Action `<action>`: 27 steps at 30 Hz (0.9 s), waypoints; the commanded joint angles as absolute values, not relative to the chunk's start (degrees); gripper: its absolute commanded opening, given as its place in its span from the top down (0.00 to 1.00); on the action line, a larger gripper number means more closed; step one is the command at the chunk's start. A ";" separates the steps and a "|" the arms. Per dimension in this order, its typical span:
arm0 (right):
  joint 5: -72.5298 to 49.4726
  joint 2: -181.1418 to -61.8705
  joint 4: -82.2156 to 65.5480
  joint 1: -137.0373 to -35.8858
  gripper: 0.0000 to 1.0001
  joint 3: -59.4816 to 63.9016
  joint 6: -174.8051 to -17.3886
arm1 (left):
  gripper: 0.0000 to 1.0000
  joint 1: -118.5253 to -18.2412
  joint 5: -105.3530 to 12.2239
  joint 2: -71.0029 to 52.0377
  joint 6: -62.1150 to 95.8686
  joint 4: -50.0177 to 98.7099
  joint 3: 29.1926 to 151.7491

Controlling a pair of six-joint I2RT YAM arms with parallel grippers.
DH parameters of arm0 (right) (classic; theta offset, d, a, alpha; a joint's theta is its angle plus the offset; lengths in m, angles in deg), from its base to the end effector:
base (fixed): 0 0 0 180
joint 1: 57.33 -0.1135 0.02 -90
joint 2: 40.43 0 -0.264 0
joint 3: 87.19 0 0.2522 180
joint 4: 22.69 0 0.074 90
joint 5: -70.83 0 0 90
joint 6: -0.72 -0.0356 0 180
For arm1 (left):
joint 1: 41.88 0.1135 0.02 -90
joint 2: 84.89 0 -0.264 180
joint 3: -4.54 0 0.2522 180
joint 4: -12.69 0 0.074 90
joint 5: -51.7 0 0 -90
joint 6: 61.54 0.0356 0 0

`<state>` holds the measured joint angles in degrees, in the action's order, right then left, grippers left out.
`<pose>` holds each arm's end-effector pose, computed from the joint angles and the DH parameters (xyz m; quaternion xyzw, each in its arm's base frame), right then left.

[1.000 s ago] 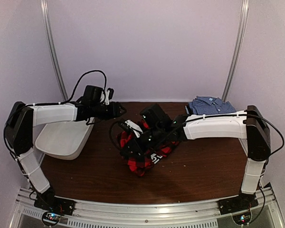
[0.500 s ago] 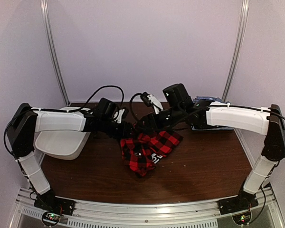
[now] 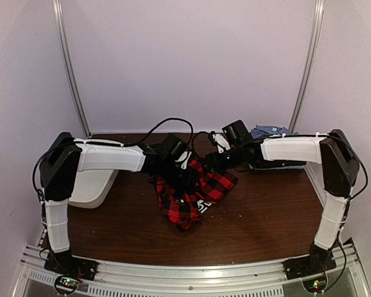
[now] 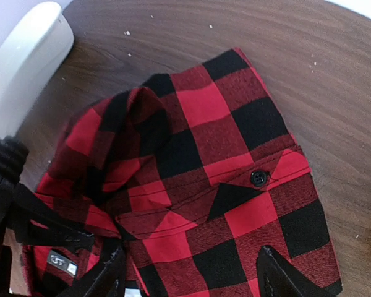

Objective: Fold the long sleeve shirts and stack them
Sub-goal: Adjust the crumpled shirt at the corner of the board.

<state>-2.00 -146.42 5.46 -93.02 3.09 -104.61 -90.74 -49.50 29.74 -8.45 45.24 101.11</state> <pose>0.3296 0.2497 0.2242 -0.2184 0.8851 0.2908 0.2905 0.2836 -0.3351 0.1911 0.1302 0.9285 -0.2956 0.1832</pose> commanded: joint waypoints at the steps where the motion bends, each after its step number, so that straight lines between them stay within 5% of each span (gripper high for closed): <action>1: -5.92 -149.72 7.90 -93.89 0.28 5.89 -101.92 | 0.38 -92.64 -44.34 33.72 -7.44 51.86 105.42; 10: -6.78 -152.08 7.78 -94.43 0.28 5.93 -102.51 | 0.40 -94.08 -39.62 37.97 -7.36 54.13 105.49; 19: -5.90 -152.90 7.51 -94.93 0.29 5.22 -102.83 | 0.98 -94.01 -30.13 34.44 -9.36 55.76 103.62; 27: -6.21 -153.98 7.44 -97.38 0.29 6.00 -101.95 | 1.00 -92.35 -25.77 23.66 -14.24 52.31 96.31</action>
